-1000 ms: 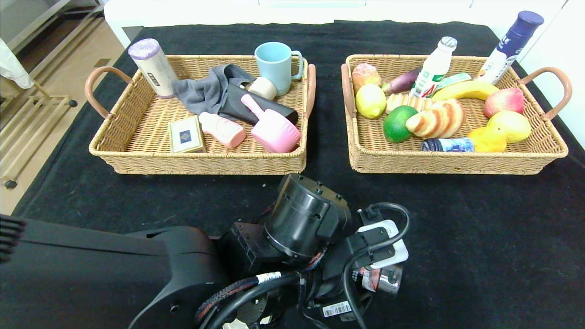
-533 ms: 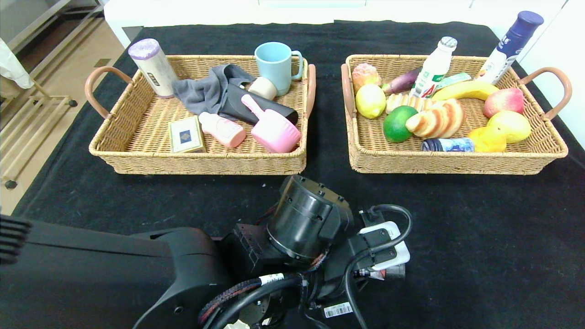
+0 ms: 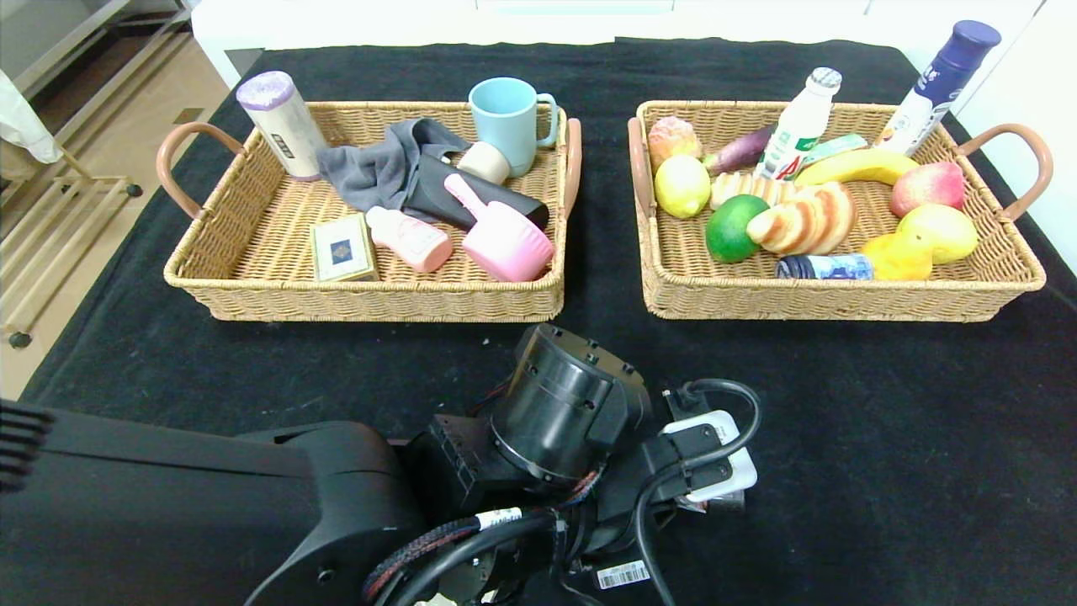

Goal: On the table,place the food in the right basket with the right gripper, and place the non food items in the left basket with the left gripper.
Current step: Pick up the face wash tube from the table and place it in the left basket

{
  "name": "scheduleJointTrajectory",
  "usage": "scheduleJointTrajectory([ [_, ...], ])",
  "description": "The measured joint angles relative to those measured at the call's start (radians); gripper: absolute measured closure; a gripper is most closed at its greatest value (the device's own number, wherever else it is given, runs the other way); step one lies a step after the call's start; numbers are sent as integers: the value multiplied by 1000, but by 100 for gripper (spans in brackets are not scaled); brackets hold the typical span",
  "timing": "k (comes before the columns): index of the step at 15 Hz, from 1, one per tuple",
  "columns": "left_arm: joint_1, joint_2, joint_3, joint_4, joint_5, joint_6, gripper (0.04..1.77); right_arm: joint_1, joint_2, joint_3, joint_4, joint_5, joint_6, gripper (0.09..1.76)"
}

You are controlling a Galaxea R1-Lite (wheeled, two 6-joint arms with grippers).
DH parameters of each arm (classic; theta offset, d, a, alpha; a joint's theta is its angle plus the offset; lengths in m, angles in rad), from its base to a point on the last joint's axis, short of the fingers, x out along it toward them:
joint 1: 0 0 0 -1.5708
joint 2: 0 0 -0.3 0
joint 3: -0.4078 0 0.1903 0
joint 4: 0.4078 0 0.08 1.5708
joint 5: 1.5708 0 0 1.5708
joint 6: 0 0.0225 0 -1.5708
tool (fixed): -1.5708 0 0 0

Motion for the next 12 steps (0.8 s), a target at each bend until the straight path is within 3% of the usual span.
scheduleJointTrajectory([
  [12,-3,-12,-2,5,20,-6,123,1,-3,4,-5,0,-3,14],
])
